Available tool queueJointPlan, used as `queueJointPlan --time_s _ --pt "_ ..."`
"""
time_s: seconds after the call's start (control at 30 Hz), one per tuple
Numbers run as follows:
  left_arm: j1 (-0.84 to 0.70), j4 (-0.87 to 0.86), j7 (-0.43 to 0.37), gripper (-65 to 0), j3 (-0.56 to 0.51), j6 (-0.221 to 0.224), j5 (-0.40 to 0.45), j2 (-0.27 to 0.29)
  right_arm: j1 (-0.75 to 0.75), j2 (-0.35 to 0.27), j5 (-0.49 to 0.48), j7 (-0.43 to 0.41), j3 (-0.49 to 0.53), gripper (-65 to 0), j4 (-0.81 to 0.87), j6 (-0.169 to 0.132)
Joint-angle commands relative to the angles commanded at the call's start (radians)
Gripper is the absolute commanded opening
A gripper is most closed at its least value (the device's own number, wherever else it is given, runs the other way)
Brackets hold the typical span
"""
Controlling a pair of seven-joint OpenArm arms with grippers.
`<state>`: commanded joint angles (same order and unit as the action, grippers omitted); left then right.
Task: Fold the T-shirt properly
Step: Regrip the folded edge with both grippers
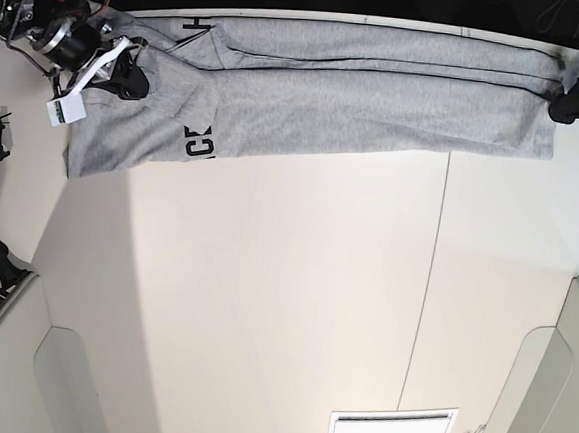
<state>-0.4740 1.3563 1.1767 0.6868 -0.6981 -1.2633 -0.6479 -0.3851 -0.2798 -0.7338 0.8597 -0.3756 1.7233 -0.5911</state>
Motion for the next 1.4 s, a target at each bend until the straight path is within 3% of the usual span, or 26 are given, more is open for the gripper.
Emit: queueJointPlan --time_s 0.2,0.37,0.47,0.53,0.6,0.77,0.93,0.97,1.0,1.07,1.1,1.13,1.4 --pt "0.0 -0.002 -0.023 -17.6 -0.023 0.0 0.026 0.0 0.0 0.0 -0.015 0.0 0.0 -65.0 -0.016 0.0" --pt "0.0 -0.002 -0.04 -17.6 -0.117 0.0 0.031 0.0 0.0 0.0 -0.018 0.001 0.0 -65.0 -0.016 0.0" --pt "0.0 -0.002 -0.119 -17.6 -0.178 0.0 0.142 0.0 0.0 0.0 -0.018 0.001 0.0 -65.0 -0.016 0.0" --pt "0.0 -0.002 -0.137 -17.7 -0.188 0.0 0.169 0.0 0.0 0.0 -0.018 0.001 0.0 -65.0 -0.016 0.0" --pt "0.0 -0.002 -0.124 -17.7 -0.187 0.0 0.168 0.0 0.0 0.0 -0.018 0.001 0.0 -65.0 -0.016 0.0" --pt "0.0 -0.002 0.011 -17.7 -0.188 0.0 0.098 0.0 0.001 0.0 -0.018 0.001 0.0 -65.0 -0.016 0.0" --pt "0.0 -0.002 0.04 -18.7 -0.197 0.0 0.078 0.0 0.028 0.0 -0.019 0.005 0.0 -65.0 -0.016 0.0" --pt "0.0 -0.002 0.04 -22.5 -0.197 0.0 0.079 -0.001 0.033 0.0 -0.019 0.005 0.0 -65.0 -0.016 0.0" --pt "0.0 -0.002 0.04 -31.1 -0.197 0.0 0.079 -0.001 0.038 0.0 -0.023 0.005 0.0 -65.0 -0.016 0.0" --pt "0.0 -0.002 0.031 -54.1 -0.197 0.0 0.077 -0.001 0.046 0.0 -0.036 0.005 0.0 -65.0 -0.016 0.0" --pt "0.001 -0.002 0.019 -62.3 -0.197 0.0 0.078 -0.001 0.05 0.0 -0.048 0.005 0.0 -65.0 -0.015 0.0" --pt "0.004 -0.002 0.003 -65.0 -0.197 0.0 0.078 -0.001 0.053 0.0 -0.056 0.006 0.0 -65.0 -0.015 0.0" --pt "0.12 -0.001 -0.002 -65.0 -0.196 0.0 0.128 -0.013 0.084 -0.001 -0.056 0.011 0.0 -65.0 -0.015 0.0"
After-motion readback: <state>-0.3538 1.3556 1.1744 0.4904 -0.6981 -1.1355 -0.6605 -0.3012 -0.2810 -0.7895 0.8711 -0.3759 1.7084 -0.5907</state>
